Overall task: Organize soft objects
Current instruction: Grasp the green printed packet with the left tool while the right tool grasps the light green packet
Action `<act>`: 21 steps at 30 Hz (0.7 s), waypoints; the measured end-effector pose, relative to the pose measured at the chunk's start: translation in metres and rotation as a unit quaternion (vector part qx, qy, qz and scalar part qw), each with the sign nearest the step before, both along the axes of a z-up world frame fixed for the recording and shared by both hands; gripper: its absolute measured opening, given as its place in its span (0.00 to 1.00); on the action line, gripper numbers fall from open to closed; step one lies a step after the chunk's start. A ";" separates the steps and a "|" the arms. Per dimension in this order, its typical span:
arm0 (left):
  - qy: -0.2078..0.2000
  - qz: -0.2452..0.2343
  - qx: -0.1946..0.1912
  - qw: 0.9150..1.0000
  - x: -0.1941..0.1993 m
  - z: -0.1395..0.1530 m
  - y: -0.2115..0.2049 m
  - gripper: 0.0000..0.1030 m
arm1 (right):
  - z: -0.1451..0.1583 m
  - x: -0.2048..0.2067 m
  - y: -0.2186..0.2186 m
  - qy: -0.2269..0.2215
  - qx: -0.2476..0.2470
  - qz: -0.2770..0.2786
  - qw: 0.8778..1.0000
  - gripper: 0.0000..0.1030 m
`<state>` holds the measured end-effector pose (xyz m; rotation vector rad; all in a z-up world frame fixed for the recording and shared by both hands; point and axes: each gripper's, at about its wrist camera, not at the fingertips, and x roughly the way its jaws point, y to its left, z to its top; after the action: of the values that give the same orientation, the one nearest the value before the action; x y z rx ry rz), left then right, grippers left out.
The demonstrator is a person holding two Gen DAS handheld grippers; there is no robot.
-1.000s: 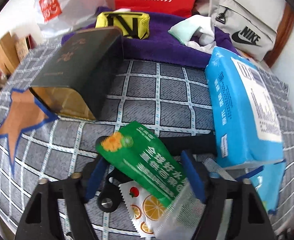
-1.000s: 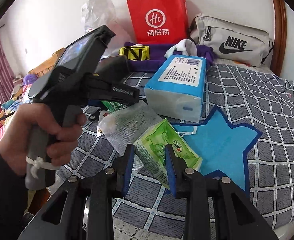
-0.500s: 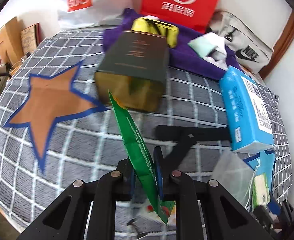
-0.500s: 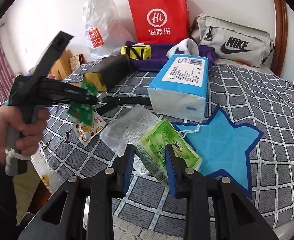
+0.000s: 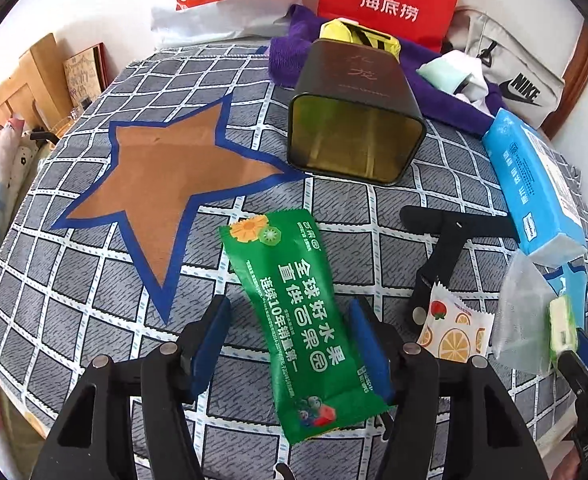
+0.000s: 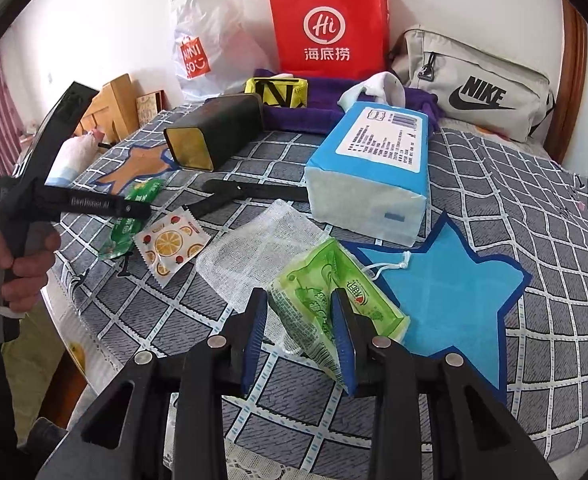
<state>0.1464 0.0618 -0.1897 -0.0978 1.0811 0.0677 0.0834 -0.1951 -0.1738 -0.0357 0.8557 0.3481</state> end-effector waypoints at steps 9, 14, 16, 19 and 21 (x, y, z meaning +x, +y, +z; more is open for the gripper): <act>-0.027 -0.016 0.018 0.999 0.002 0.001 -0.013 0.29 | -0.010 0.011 0.005 0.004 -0.014 -0.011 1.000 0.41; -0.023 -0.013 -0.014 1.000 0.004 0.005 -0.002 0.22 | -0.008 0.010 0.007 0.002 -0.021 -0.003 1.000 0.25; -0.021 -0.012 -0.028 0.999 0.004 0.007 0.002 0.21 | -0.002 0.009 0.009 0.000 -0.028 -0.005 1.000 0.23; -0.022 -0.010 -0.044 0.999 0.002 0.012 0.006 0.20 | 0.007 0.007 0.008 -0.004 -0.030 -0.009 1.000 0.22; -0.024 -0.009 -0.052 0.998 0.001 0.015 0.010 0.20 | 0.013 0.006 0.005 -0.006 -0.022 -0.013 1.000 0.21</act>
<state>0.1472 0.0718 -0.1751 -0.1828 1.0373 -0.0065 0.0897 -0.1899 -0.1603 -0.0675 0.8505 0.3034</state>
